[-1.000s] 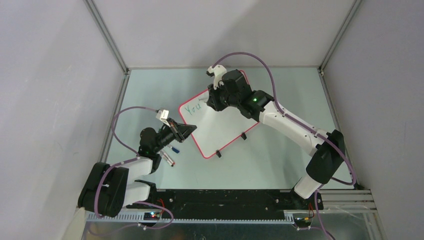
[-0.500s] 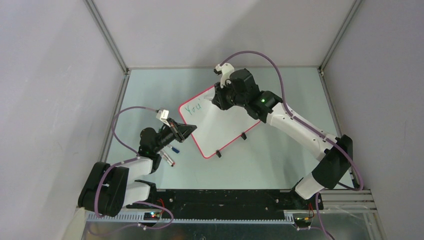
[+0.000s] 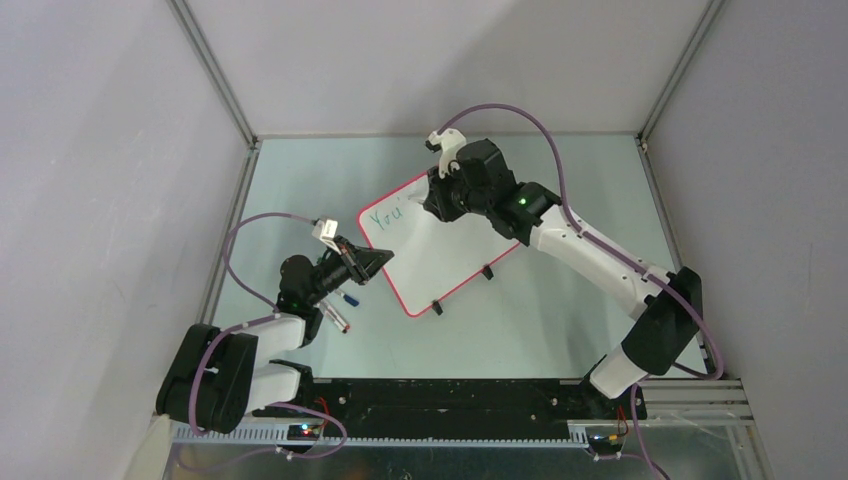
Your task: Write a sentence on the whiteboard
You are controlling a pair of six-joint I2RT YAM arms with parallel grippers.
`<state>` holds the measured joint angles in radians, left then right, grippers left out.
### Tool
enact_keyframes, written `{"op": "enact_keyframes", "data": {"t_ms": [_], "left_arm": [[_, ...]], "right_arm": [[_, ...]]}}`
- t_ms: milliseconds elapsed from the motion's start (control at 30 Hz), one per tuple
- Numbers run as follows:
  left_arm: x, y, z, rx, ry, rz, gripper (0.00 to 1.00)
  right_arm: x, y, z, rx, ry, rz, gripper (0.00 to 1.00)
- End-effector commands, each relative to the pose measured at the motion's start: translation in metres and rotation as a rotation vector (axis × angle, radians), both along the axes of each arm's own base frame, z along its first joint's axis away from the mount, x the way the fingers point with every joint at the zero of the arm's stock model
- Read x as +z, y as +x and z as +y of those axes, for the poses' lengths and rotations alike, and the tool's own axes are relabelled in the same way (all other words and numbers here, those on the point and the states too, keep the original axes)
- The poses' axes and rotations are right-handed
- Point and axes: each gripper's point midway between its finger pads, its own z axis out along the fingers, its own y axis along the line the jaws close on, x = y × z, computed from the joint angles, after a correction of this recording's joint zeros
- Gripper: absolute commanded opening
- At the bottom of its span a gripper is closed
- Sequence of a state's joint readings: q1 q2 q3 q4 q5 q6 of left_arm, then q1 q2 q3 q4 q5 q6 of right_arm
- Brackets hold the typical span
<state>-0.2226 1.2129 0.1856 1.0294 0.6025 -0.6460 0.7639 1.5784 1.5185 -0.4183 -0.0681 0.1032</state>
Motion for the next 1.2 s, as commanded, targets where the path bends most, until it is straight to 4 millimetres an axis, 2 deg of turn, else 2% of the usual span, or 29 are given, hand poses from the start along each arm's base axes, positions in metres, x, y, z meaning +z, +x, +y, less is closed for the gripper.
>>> {"op": "enact_keyframes", "data": {"t_ms": [0,667,1167], "left_arm": [[-0.0034,0.0048,0.0017,0.003,0.073,-0.065,0.05],[-0.0027,0.0053,0.0016,0.003,0.072,-0.067,0.04],[-0.0026,0.0046,0.0015,0.002,0.073,-0.068,0.05]], "right_arm": [[0.0,0.0021,0.0033,0.005,-0.004,-0.015,0.0],[-0.0044,0.0066,0.0075,0.006,-0.015,-0.006,0.0],[0.0012,0.01,0.0132,0.011,-0.013,-0.012,0.0]]}}
